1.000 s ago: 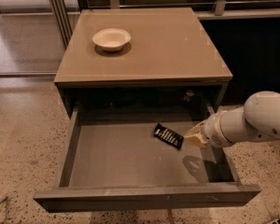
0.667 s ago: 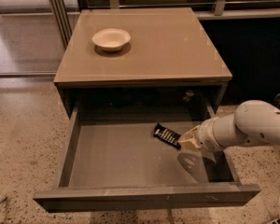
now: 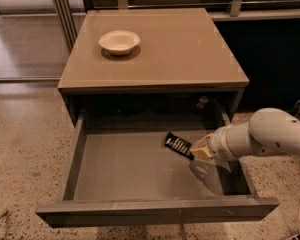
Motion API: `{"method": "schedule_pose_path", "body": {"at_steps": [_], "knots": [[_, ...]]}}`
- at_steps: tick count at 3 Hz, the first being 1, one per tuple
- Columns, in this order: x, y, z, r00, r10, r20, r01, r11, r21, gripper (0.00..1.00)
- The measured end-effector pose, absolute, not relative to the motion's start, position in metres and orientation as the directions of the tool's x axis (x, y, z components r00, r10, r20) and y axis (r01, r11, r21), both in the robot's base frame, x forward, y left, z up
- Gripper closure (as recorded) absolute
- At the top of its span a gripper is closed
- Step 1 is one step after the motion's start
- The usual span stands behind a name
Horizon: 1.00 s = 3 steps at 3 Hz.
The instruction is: Pick rxbar chocolate from top drawer and place on counter
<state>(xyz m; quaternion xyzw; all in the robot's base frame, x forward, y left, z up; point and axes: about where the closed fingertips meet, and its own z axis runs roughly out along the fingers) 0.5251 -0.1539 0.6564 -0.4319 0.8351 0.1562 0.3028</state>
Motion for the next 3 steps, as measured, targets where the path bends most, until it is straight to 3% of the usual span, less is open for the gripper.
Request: {"method": "schedule_pose_path", "body": {"at_steps": [3], "knots": [[0.560, -0.135, 0.626, -0.449, -0.610, -0.653, -0.817, 0.577, 0.023, 0.15]]}}
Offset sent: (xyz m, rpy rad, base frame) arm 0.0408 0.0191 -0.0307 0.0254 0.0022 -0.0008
